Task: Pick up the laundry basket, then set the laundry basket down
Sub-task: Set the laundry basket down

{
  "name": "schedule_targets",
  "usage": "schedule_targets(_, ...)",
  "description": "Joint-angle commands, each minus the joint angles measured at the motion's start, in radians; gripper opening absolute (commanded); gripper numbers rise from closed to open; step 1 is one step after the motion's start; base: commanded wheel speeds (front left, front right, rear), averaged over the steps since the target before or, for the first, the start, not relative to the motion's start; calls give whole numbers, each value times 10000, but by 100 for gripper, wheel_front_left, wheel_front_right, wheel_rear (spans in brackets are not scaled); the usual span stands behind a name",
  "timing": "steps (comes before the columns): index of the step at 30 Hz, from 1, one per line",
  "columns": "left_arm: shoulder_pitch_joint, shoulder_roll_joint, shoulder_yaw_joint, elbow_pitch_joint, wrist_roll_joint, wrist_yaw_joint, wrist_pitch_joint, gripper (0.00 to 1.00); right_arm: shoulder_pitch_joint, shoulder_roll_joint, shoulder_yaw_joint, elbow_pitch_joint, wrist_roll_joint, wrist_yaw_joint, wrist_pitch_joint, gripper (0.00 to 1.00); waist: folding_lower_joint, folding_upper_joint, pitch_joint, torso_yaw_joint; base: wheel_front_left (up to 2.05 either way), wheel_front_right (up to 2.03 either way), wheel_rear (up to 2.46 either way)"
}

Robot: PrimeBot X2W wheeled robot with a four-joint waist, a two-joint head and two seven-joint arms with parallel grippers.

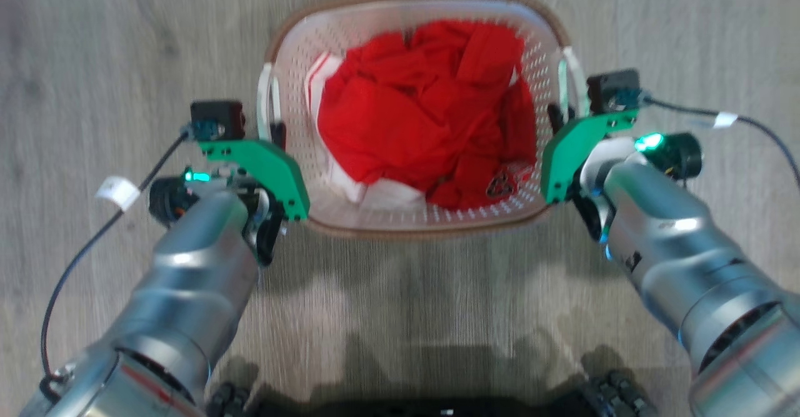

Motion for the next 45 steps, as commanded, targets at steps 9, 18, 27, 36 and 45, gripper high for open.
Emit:
schedule_targets(9, -915, 357, 478, -576, 606, 319, -135, 0, -381, -221, -983, -46, -1166, -15, -264, 0, -4, 1, 1855, 317, 0, 0, 0)
schedule_targets(18, -1083, 349, 856, -804, 1091, 389, -136, 0, -490, -225, -1880, -45, -2067, -15, -287, 0, -4, 1, 2298, 442, 0, 0, 0)
schedule_targets(27, -1146, 343, 1320, -960, 1604, 413, -137, 0, -495, -88, -2820, -45, -3019, -15, -299, 0, -4, 1, 2528, 415, 0, 0, 0)
schedule_targets(36, -1090, 339, 1562, -1027, 1893, 307, -137, 0, -488, -13, -3673, -45, -3913, -15, -304, 0, -4, 1, 2690, 403, 0, 0, 0)
schedule_targets(45, -1001, 338, 1523, -1085, 1842, 241, -137, 0, -416, 41, -4381, -44, -4696, -15, -304, 0, -4, 1, 2738, 402, 0, 0, 0)
